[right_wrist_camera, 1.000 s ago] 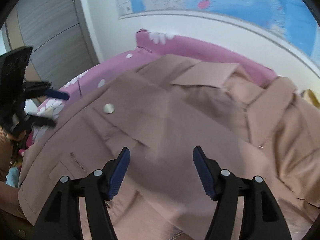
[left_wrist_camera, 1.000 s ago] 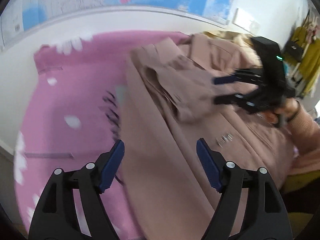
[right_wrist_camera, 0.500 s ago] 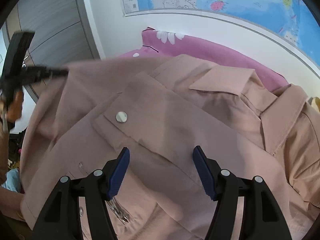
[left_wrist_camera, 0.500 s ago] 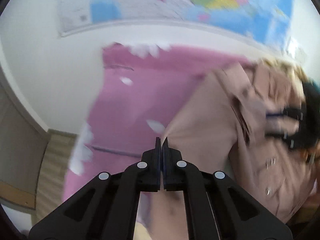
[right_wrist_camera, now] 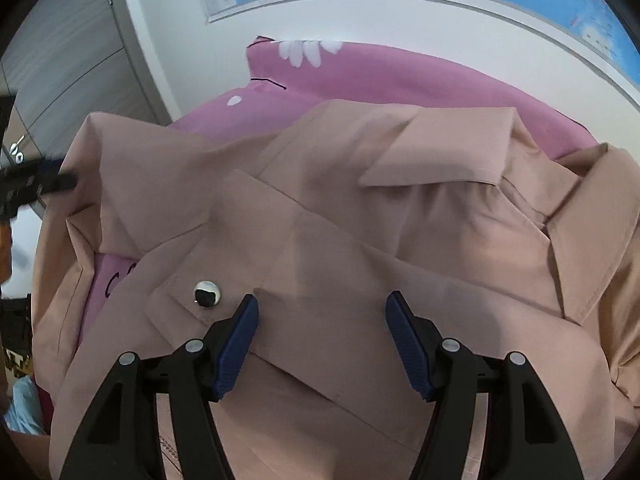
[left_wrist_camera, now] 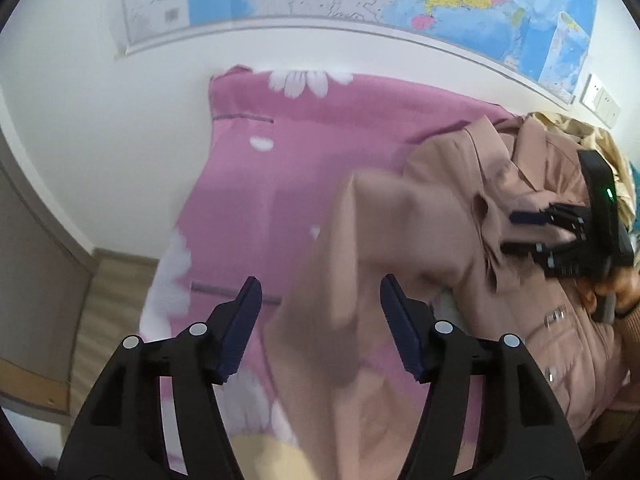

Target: Fold large clothes

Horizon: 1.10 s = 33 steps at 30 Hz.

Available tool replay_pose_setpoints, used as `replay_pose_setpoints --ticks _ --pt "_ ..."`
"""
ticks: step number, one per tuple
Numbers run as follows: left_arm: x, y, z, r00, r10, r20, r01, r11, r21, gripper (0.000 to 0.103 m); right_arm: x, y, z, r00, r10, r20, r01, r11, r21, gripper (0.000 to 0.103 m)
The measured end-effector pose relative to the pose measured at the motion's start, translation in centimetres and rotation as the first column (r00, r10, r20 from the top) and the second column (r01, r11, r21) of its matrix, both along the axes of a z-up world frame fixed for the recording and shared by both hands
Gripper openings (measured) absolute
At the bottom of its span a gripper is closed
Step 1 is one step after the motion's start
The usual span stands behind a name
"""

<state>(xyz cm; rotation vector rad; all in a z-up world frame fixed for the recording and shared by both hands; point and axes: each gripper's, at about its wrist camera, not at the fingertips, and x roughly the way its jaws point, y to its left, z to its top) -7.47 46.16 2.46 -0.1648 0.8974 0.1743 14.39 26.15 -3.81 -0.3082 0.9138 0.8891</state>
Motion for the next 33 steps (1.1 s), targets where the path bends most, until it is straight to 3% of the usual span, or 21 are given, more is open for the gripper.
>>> replay_pose_setpoints --ticks 2,3,4,5,6,7,11,16,19,21,23,24,25,27,30,32,33 --pt "-1.4 0.2 -1.1 1.000 0.009 -0.018 -0.009 1.000 -0.005 0.072 -0.2 -0.3 0.3 1.000 -0.006 -0.007 0.006 1.000 -0.001 0.064" --pt "-1.8 0.3 -1.8 0.999 0.015 -0.034 -0.015 1.000 0.000 0.072 -0.5 -0.5 0.6 1.000 -0.002 -0.017 0.002 1.000 0.010 0.064" --pt "-2.1 0.4 -2.7 0.998 0.015 -0.066 -0.015 1.000 -0.012 0.064 -0.9 -0.7 1.1 1.000 0.008 -0.025 -0.007 1.000 0.030 0.064" --pt "-2.2 0.5 -3.5 0.996 0.008 -0.091 -0.011 0.999 -0.032 0.052 -1.7 -0.9 2.0 0.999 0.034 -0.031 -0.032 0.997 0.068 0.065" --pt "-2.2 0.5 -4.0 0.994 -0.008 -0.113 0.001 0.998 -0.064 0.020 -2.4 -0.8 2.5 0.998 0.058 -0.034 -0.055 0.994 0.090 0.066" --pt "-2.3 0.5 -4.1 0.993 -0.008 -0.120 -0.001 0.997 -0.075 0.010 -3.6 -0.6 3.3 0.994 0.103 -0.034 -0.098 0.988 0.115 0.067" --pt "-2.8 -0.4 -1.3 0.998 -0.034 -0.049 0.027 0.992 -0.123 0.007 -10.2 1.7 5.7 0.941 0.339 -0.021 -0.327 0.921 0.211 0.077" --pt "-2.5 -3.1 3.1 0.993 -0.117 0.023 0.119 0.979 -0.164 0.007 -16.3 5.1 6.1 0.857 0.510 -0.077 -0.457 0.819 0.347 0.086" --pt "-1.8 -4.6 4.1 0.988 -0.152 0.029 0.155 0.973 -0.169 0.007 -18.0 6.9 5.9 0.851 0.516 -0.100 -0.441 0.804 0.399 0.087" --pt "-1.2 -5.8 4.3 0.983 -0.180 0.024 0.182 0.971 -0.158 0.007 -18.5 8.1 5.2 0.885 0.458 -0.081 -0.394 0.832 0.391 0.087" --pt "-0.7 -6.7 4.3 0.980 -0.196 0.017 0.197 0.967 -0.160 0.007 -18.4 9.0 4.2 0.922 0.380 -0.076 -0.329 0.872 0.363 0.078" --pt "-0.5 -7.0 4.3 0.979 -0.202 0.014 0.202 0.966 -0.161 0.006 -18.1 9.2 3.6 0.933 0.346 -0.098 -0.291 0.886 0.361 0.062" --pt "-0.3 -7.2 4.4 0.979 -0.203 0.006 0.201 0.965 -0.166 0.007 -17.7 9.1 3.2 0.931 0.341 -0.129 -0.269 0.882 0.387 0.036" --pt "-0.3 -7.5 4.7 0.978 -0.210 0.007 0.208 0.964 -0.168 0.007 -16.7 8.6 2.8 0.931 0.322 -0.172 -0.234 0.888 0.397 0.004" --pt "-0.5 -7.4 6.4 0.973 -0.220 0.065 0.228 0.954 -0.196 0.010 -15.7 5.7 4.8 0.916 0.365 -0.167 -0.256 0.853 0.455 0.003" --pt "-1.0 -7.6 8.2 0.958 -0.248 0.143 0.276 0.933 -0.231 0.023 -14.7 2.7 7.2 0.910 0.385 -0.151 -0.265 0.823 0.502 0.003" --pt "-1.4 -7.6 9.8 0.939 -0.271 0.212 0.320 0.913 -0.253 0.031 -14.1 1.0 8.5 0.914 0.383 -0.133 -0.264 0.811 0.523 0.003"
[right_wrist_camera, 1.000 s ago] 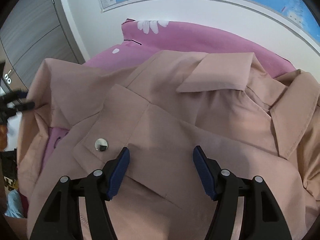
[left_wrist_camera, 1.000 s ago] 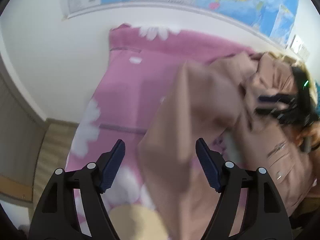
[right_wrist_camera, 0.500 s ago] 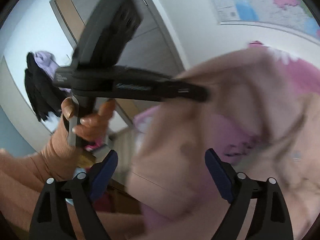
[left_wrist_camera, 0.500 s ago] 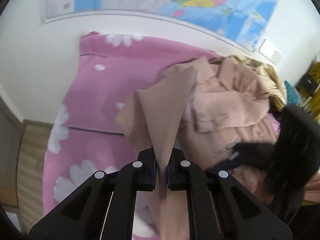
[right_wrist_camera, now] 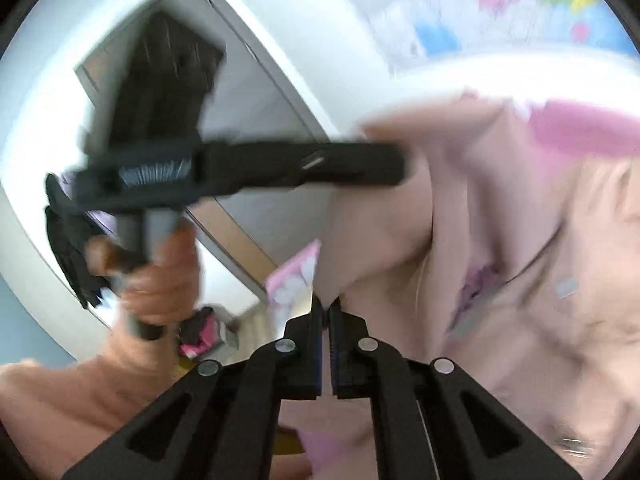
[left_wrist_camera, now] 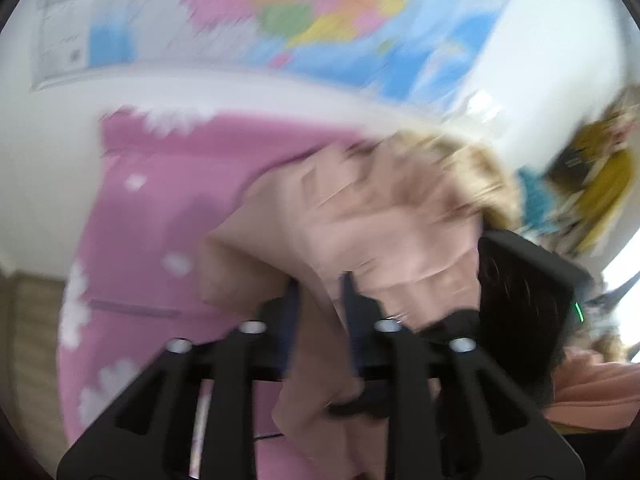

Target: Fold large clothes

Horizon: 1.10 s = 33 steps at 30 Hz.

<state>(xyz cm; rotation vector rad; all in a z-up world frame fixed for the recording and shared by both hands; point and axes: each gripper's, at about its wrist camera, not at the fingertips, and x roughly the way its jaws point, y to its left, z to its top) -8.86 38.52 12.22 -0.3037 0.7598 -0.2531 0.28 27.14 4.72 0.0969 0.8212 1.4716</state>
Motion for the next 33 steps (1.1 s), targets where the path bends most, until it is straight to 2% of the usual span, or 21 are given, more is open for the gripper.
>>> replay_pose_setpoints --ticks 2,4,6,9,10,11,12,13,14,15,17,19,20,24,26,27,28,29,30,31,33 --pt "-0.7 -0.4 2.2 0.995 -0.028 0.094 0.030 0.999 -0.021 0.040 1.8 -4.1 2.8 0.999 -0.036 -0.002 0.036 0.997 0.063 0.002" --pt "-1.1 -1.0 3.9 0.984 -0.040 0.172 0.044 0.999 -0.023 0.054 4.2 -7.6 4.8 0.996 -0.090 -0.003 0.090 0.992 0.088 0.002" --pt "-0.8 -1.7 4.1 0.979 -0.044 0.199 0.051 0.998 -0.027 0.059 6.3 -12.1 6.3 0.982 -0.190 0.014 0.188 0.978 0.085 0.002" --pt "1.3 -3.1 2.4 0.988 -0.035 0.148 0.034 0.999 0.011 0.059 9.9 -17.2 5.9 0.938 -0.346 -0.002 0.346 0.938 0.020 0.002" --pt "2.3 -3.6 1.1 0.993 -0.021 0.115 0.016 0.999 0.043 0.059 11.4 -19.0 5.1 0.902 -0.431 0.019 0.432 0.901 -0.039 0.006" --pt "3.4 -4.1 -0.4 0.997 -0.023 0.072 0.019 0.998 0.064 0.059 12.0 -20.4 4.4 0.883 -0.469 0.022 0.469 0.879 -0.080 0.008" --pt "4.2 -4.2 -1.6 0.999 -0.026 0.040 0.023 0.997 0.071 0.059 13.4 -21.6 2.8 0.848 -0.531 0.005 0.526 0.839 -0.141 0.032" --pt "5.3 -4.5 -3.4 1.000 -0.019 -0.011 0.020 0.997 0.079 0.059 14.4 -22.5 1.8 0.815 -0.579 0.003 0.569 0.800 -0.193 0.064" --pt "6.3 -4.9 -5.2 0.998 -0.009 -0.064 0.015 0.995 0.095 0.059 15.2 -23.9 0.2 0.773 -0.635 0.009 0.617 0.748 -0.245 0.067" --pt "6.9 -4.9 -6.4 0.996 -0.004 -0.094 0.014 0.994 0.106 0.059 15.2 -24.7 -1.0 0.759 -0.651 0.000 0.630 0.735 -0.251 0.067" --pt "8.1 -5.1 -9.2 0.987 0.012 -0.160 0.007 0.993 0.117 0.057 14.7 -25.4 -3.1 0.767 -0.640 -0.047 0.606 0.746 -0.277 0.067" --pt "8.6 -5.3 -10.8 0.981 0.020 -0.193 0.005 0.991 0.131 0.056 13.0 -26.0 -4.9 0.805 -0.588 -0.080 0.547 0.788 -0.284 0.082" --pt "8.7 -5.1 -11.2 0.980 0.019 -0.196 0.006 0.992 0.123 0.056 12.9 -26.1 -5.3 0.816 -0.573 -0.076 0.530 0.794 -0.298 0.083" --pt "8.6 -4.8 -11.2 0.985 0.022 -0.172 -0.002 0.994 0.112 0.057 9.7 -24.9 -7.6 0.863 -0.504 0.017 0.471 0.794 -0.383 0.083" --pt "8.4 -4.8 -10.8 0.989 0.021 -0.149 -0.006 0.994 0.105 0.059 8.3 -24.1 -8.8 0.870 -0.483 0.104 0.475 0.760 -0.444 0.077" --pt "8.3 -4.9 -10.6 0.990 0.023 -0.140 -0.008 0.995 0.104 0.061 7.8 -23.5 -9.1 0.867 -0.473 0.160 0.489 0.739 -0.463 0.056" --pt "8.2 -5.1 -10.4 0.990 0.028 -0.135 -0.013 0.994 0.107 0.062 7.3 -23.2 -8.9 0.861 -0.464 0.207 0.504 0.728 -0.465 0.029" --pt "8.2 -5.1 -10.3 0.991 0.037 -0.132 -0.022 0.993 0.115 0.062 7.2 -23.1 -8.6 0.874 -0.445 0.198 0.483 0.744 -0.462 0.027" --pt "8.2 -5.3 -10.2 0.991 0.041 -0.130 -0.026 0.992 0.120 0.062 7.2 -23.3 -8.0 0.873 -0.452 0.185 0.484 0.753 -0.446 0.013" --pt "8.2 -5.5 -10.1 0.991 0.042 -0.126 -0.026 0.992 0.123 0.063 7.2 -23.7 -7.1 0.870 -0.456 0.188 0.490 0.762 -0.424 0.013" --pt "8.1 -5.5 -9.8 0.993 0.042 -0.112 -0.028 0.992 0.124 0.064 7.5 -24.9 -4.3 0.828 -0.493 0.268 0.561 0.739 -0.373 0.013"
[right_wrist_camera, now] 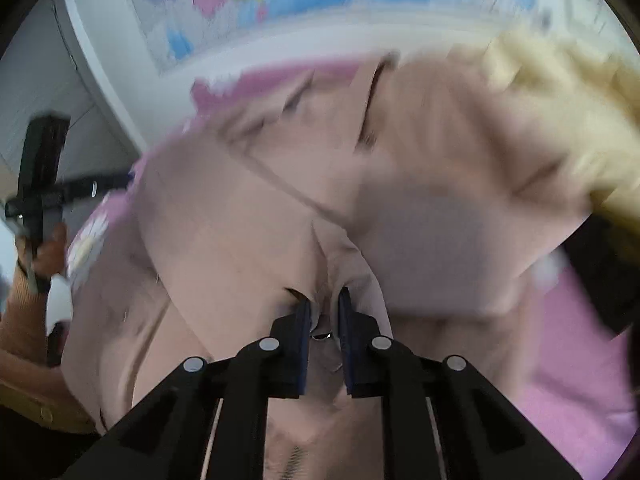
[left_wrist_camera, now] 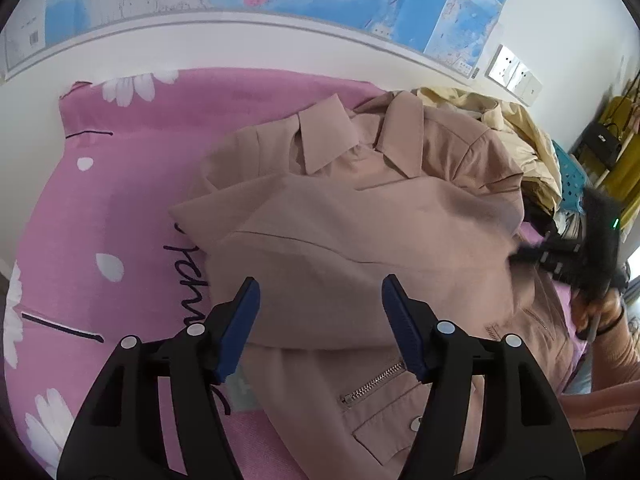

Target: Fold large clothes

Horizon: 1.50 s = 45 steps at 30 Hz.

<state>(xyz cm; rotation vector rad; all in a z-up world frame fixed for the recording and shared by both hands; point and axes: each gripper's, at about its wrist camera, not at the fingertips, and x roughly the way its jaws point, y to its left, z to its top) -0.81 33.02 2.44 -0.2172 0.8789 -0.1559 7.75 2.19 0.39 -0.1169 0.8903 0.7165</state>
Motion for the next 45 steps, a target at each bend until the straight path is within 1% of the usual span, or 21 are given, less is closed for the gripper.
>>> replay_pose_setpoints --ticks 3,5,6,7,9,11,13,15,17,20,22,24,26,28,32,35,37,40,41,43,45 --pt "-0.1 -0.2 0.7 0.999 -0.009 0.037 0.009 1.000 -0.004 0.066 1.2 -1.4 3.6 0.989 -0.084 0.123 0.088 0.996 -0.023 0.013" --pt "0.3 -0.6 0.8 0.998 -0.016 0.053 0.017 1.000 -0.012 0.067 2.4 -2.1 5.2 0.968 -0.137 0.209 0.152 0.987 -0.054 0.013" --pt "0.5 -0.8 0.7 0.998 -0.024 0.051 0.025 1.000 -0.016 0.068 3.0 -2.2 5.4 0.952 -0.170 0.256 0.197 0.977 -0.082 0.013" --pt "1.0 -1.4 0.4 0.998 -0.037 0.045 0.038 0.999 -0.015 0.068 3.7 -2.7 5.0 0.948 -0.180 0.261 0.212 0.973 -0.097 0.013" --pt "1.8 -2.4 -0.7 0.999 -0.049 0.021 0.048 0.998 0.028 0.068 5.4 -3.0 3.5 0.962 -0.181 0.206 0.207 0.971 -0.116 0.014" --pt "2.8 -3.5 -2.7 0.997 -0.051 -0.049 0.055 0.994 0.091 0.068 6.3 -2.4 1.5 0.972 -0.172 0.157 0.199 0.965 -0.171 0.019" --pt "3.0 -3.8 -4.2 0.994 -0.055 -0.093 0.066 0.991 0.118 0.066 6.6 -1.5 -0.3 0.972 -0.183 0.150 0.214 0.951 -0.223 0.036" --pt "2.4 -4.1 -4.7 0.994 -0.056 -0.090 0.072 0.982 0.174 0.062 6.4 -1.9 -1.5 0.973 -0.182 0.141 0.213 0.945 -0.249 0.039" --pt "1.7 -3.8 -4.3 0.995 -0.062 -0.082 0.075 0.983 0.168 0.061 5.8 -2.7 -1.3 0.971 -0.198 0.137 0.225 0.950 -0.218 0.041" --pt "0.2 -2.6 -2.9 0.996 -0.079 -0.028 0.081 0.993 0.089 0.062 4.5 -3.9 0.4 0.963 -0.213 0.166 0.237 0.961 -0.140 0.045" --pt "-0.4 -2.3 -1.9 0.997 -0.070 0.022 0.068 0.992 0.104 0.070 3.0 -3.7 1.5 0.971 -0.158 0.182 0.175 0.981 -0.083 0.050" --pt "-0.1 -2.4 -1.9 0.998 -0.067 0.020 0.064 0.992 0.105 0.070 2.1 -2.2 1.3 0.978 -0.094 0.184 0.116 0.987 -0.112 0.050" --pt "0.8 -2.5 -2.7 0.998 -0.062 -0.025 0.065 0.993 0.099 0.070 2.1 -0.8 0.1 0.981 -0.046 0.188 0.081 0.980 -0.181 0.049" --pt "1.4 -3.1 -4.0 0.997 -0.052 -0.062 0.059 0.992 0.114 0.067 2.8 0.7 -1.5 0.979 -0.047 0.196 0.098 0.961 -0.258 0.049" --pt "0.2 -2.8 -4.3 0.998 -0.044 -0.053 0.048 0.995 0.084 0.068 5.5 0.0 -3.6 0.981 -0.116 0.158 0.157 0.945 -0.286 0.043" --pt "-1.5 -1.7 -3.7 0.999 -0.021 -0.030 0.023 0.997 0.077 0.077 5.2 -1.3 -2.8 0.985 -0.126 0.121 0.151 0.963 -0.225 0.047" --pt "-2.9 -0.7 -3.3 1.000 0.004 -0.023 -0.002 0.998 0.061 0.081 3.9 -2.7 -1.3 0.983 -0.128 0.130 0.150 0.973 -0.175 0.062" --pt "-4.6 0.8 -3.6 0.999 0.029 -0.037 -0.029 1.000 0.013 0.086 1.4 -6.2 0.8 0.983 -0.144 0.111 0.154 0.985 -0.078 0.072" --pt "-4.9 1.1 -3.9 0.998 0.035 -0.047 -0.035 0.999 0.000 0.086 0.5 -7.8 1.1 0.983 -0.160 0.086 0.164 0.986 -0.041 0.075" --pt "-5.9 1.5 -4.7 0.996 0.032 -0.077 -0.035 0.999 -0.040 0.086 -1.0 -10.1 1.0 0.985 -0.172 0.027 0.172 0.985 0.015 0.087" --pt "-6.7 1.5 -5.7 0.994 0.020 -0.109 -0.030 0.995 -0.092 0.086 -2.1 -12.3 0.2 0.981 -0.184 -0.056 0.188 0.980 0.072 0.089"
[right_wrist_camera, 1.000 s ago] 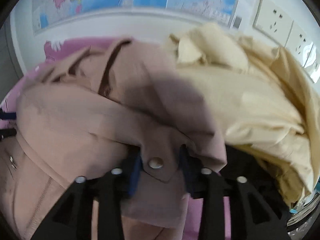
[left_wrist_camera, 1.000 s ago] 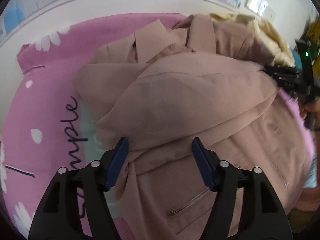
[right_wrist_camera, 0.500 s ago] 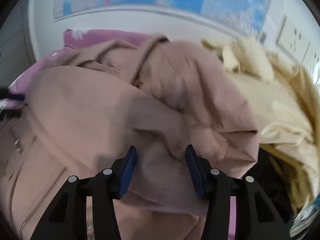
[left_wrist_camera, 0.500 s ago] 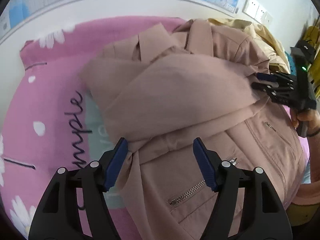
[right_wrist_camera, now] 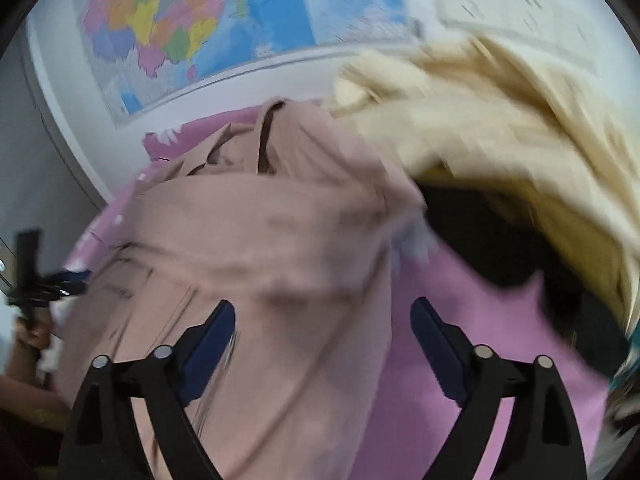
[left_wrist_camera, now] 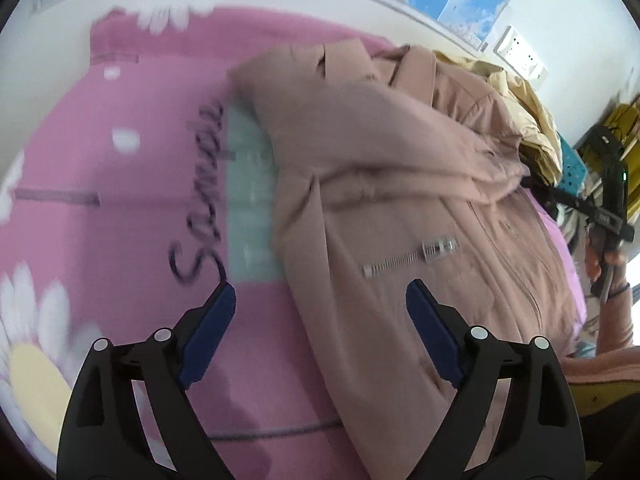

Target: Fold large clothes

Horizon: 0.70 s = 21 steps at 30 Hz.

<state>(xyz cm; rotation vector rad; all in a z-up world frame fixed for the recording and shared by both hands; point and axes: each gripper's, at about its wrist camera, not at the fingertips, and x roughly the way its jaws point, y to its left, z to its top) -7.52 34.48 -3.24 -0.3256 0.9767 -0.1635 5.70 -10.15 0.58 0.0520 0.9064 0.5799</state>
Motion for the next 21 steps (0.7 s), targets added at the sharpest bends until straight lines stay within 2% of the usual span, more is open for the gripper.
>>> replay_pose_setpoints --ticks 2,4,7,9,12,15,17,18,19,20,21 --pt "-0.9 -0.4 -0.8 1.000 -0.020 -0.017 0.019 0.998 -0.062 0.086 -1.3 -1.5 -1.7 0.997 -0.017 -0.069 0.019 0.999 0.032 0.089" --pt "-2.0 -1.3 -0.8 1.000 -0.028 0.002 0.028 0.998 -0.059 0.088 -2.5 -3.3 -3.1 0.991 -0.018 -0.132 0.027 0.998 0.064 0.089" --pt "-3.1 -2.4 -0.9 0.998 -0.066 0.002 0.066 0.991 -0.115 0.091 -4.6 -3.8 -5.2 0.982 -0.014 -0.188 0.032 0.995 0.095 0.090" --pt "-4.0 -3.4 -1.1 0.995 -0.104 0.002 0.103 0.982 -0.157 0.095 -6.2 -3.9 -5.8 0.983 -0.004 -0.181 0.025 0.993 0.115 0.091" --pt "-5.2 -5.2 -1.2 0.987 -0.162 -0.001 0.159 0.971 -0.178 0.097 -7.9 -4.0 -5.9 0.980 0.057 -0.189 -0.020 0.981 0.192 0.091" --pt "-5.6 -7.1 -1.4 0.978 -0.210 0.013 0.209 0.961 -0.182 0.097 -9.1 -3.2 -6.1 0.980 0.107 -0.165 -0.070 0.974 0.215 0.092" --pt "-5.5 -7.8 -1.5 0.978 -0.209 0.022 0.210 0.963 -0.171 0.097 -9.5 -2.8 -6.0 0.979 0.132 -0.156 -0.094 0.968 0.234 0.076" --pt "-5.3 -7.9 -1.5 0.979 -0.204 0.022 0.204 0.962 -0.179 0.097 -9.5 -2.5 -6.1 0.974 0.149 -0.170 -0.102 0.960 0.260 0.053" --pt "-5.0 -8.1 -1.5 0.982 -0.188 0.024 0.189 0.963 -0.191 0.090 -9.6 -2.2 -6.2 0.973 0.150 -0.174 -0.101 0.959 0.264 0.034" --pt "-4.8 -8.0 -1.4 0.984 -0.176 0.026 0.178 0.964 -0.198 0.077 -9.5 -1.8 -6.1 0.974 0.151 -0.169 -0.104 0.960 0.261 0.026" --pt "-4.4 -7.9 -1.5 0.989 -0.146 0.004 0.145 0.972 -0.187 0.033 -9.5 -1.7 -5.9 0.975 0.152 -0.164 -0.105 0.958 0.267 0.021"
